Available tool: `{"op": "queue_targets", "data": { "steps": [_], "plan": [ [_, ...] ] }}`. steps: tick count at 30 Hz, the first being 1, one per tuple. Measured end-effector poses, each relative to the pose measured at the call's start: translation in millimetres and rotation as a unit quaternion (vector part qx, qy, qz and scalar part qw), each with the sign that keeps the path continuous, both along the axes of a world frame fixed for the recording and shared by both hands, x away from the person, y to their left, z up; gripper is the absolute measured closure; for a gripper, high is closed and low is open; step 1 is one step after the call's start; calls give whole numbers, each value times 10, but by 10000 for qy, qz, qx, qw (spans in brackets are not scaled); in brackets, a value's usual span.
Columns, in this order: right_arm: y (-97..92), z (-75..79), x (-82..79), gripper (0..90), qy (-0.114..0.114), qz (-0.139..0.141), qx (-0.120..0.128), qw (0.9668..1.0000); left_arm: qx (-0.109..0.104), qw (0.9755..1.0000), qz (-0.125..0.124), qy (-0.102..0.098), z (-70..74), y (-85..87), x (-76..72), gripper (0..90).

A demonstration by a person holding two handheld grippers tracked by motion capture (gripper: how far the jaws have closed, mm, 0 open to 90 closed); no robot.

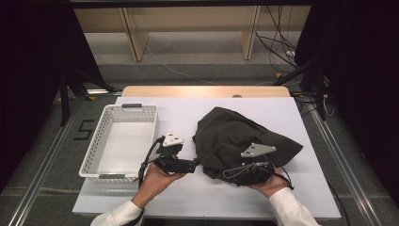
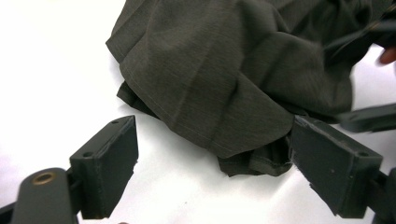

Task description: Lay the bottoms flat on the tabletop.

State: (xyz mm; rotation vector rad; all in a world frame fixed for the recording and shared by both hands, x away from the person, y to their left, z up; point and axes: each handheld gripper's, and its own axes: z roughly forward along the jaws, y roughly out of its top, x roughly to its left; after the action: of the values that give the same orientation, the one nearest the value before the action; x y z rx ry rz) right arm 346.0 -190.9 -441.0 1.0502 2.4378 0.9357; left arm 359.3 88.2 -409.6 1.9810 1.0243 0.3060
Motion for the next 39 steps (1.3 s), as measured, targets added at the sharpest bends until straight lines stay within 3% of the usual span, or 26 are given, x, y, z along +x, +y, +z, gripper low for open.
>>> {"op": "queue_targets", "data": {
  "steps": [4,7,10,13,16,18,21,25,27,31,34,36,39],
  "plan": [
    [46,-167,39,169,171,14,-412,9990,30,10000,-1,-9,-7,-5,-3,155],
    [81,-234,53,386,24,-120,-700,9975,38,10000,20,0,-17,-8,2,155],
    [78,-200,83,703,-83,-189,-639,9977,49,10000,34,-8,-19,-2,3,155],
    [42,-21,80,786,-371,-208,-474,9980,9,10000,69,-34,-11,11,7,155],
    [-86,259,156,793,-789,-540,-28,9954,20,9999,102,-8,-20,20,16,155],
    [-245,435,259,794,-1035,-909,343,9899,32,9999,108,-8,-22,22,16,155],
    [-510,595,407,794,-1302,-1451,485,9796,13,9999,125,-5,-26,25,21,155],
    [-847,557,580,792,-1237,-2089,525,9687,36,9999,137,5,-33,27,26,155],
    [-973,470,645,788,-1127,-2270,519,9660,33,9999,139,17,-41,22,27,155],
    [-1069,330,703,776,-920,-2353,375,9668,71,9999,136,36,-62,18,34,155],
    [-1033,287,716,723,-852,-2277,288,9696,79,9998,151,48,-73,28,42,155],
    [-1003,302,711,591,-821,-2264,237,9703,80,9998,156,50,-74,30,42,155],
    [-1003,383,680,408,-789,-2117,379,9734,72,9999,149,40,-70,26,38,155]
  ]
}}
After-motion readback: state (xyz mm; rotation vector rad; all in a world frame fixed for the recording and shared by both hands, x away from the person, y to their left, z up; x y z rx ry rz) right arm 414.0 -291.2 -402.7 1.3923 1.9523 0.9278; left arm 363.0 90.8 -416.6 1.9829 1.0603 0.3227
